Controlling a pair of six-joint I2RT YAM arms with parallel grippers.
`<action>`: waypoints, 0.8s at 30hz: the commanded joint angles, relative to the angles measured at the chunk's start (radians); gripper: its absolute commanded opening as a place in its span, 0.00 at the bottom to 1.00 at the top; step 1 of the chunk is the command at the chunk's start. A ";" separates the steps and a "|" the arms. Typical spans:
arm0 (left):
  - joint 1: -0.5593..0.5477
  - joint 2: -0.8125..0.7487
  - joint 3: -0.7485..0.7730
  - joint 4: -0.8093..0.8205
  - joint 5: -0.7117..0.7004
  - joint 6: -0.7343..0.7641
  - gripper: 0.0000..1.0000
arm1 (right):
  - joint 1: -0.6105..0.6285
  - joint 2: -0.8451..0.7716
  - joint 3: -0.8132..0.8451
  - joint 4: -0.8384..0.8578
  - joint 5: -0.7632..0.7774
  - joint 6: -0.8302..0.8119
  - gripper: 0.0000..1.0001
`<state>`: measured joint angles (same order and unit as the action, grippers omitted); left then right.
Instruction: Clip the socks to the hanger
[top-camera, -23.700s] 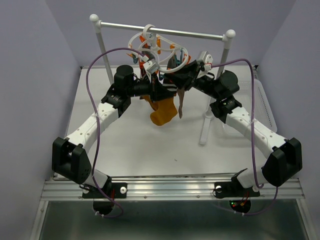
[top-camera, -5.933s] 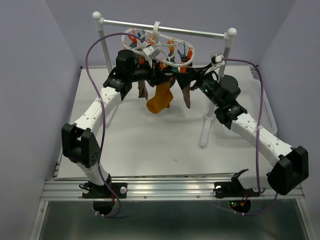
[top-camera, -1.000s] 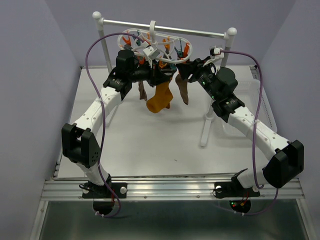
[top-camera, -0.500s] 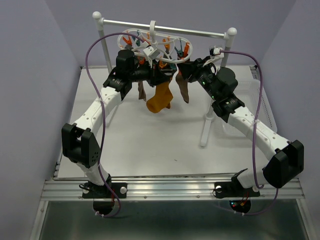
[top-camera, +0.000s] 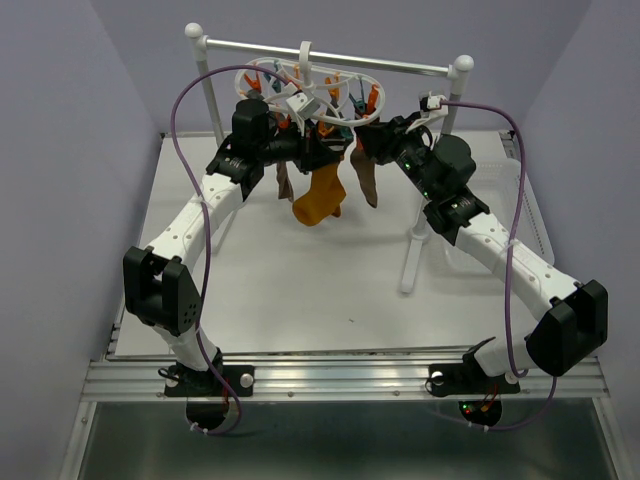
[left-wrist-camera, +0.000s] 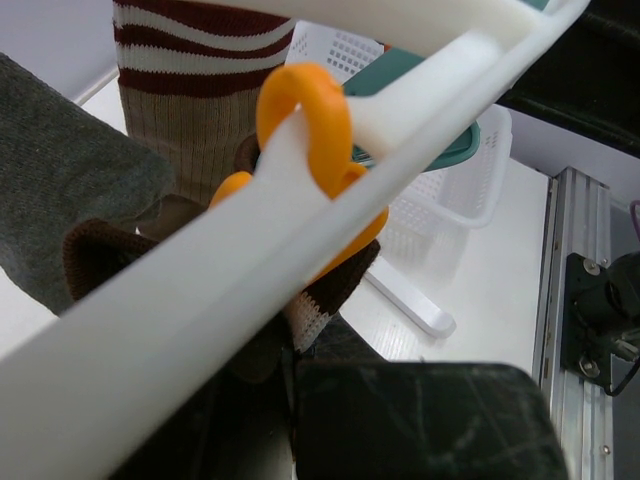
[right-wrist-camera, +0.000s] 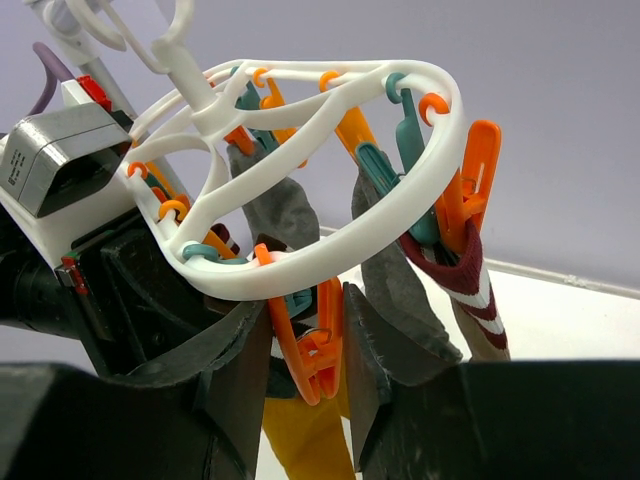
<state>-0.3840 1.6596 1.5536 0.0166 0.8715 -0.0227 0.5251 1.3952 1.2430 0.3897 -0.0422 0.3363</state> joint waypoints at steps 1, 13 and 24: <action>0.007 -0.020 0.062 0.032 0.011 0.017 0.00 | 0.001 -0.022 0.030 0.058 -0.005 0.007 0.18; 0.007 -0.018 0.065 0.032 0.007 0.018 0.00 | 0.001 -0.050 0.018 -0.002 0.004 -0.033 0.64; 0.010 -0.003 0.072 0.037 0.029 0.018 0.00 | 0.001 -0.048 0.027 -0.009 -0.041 -0.060 0.65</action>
<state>-0.3840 1.6650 1.5616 0.0082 0.8738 -0.0189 0.5251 1.3766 1.2427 0.3656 -0.0475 0.3080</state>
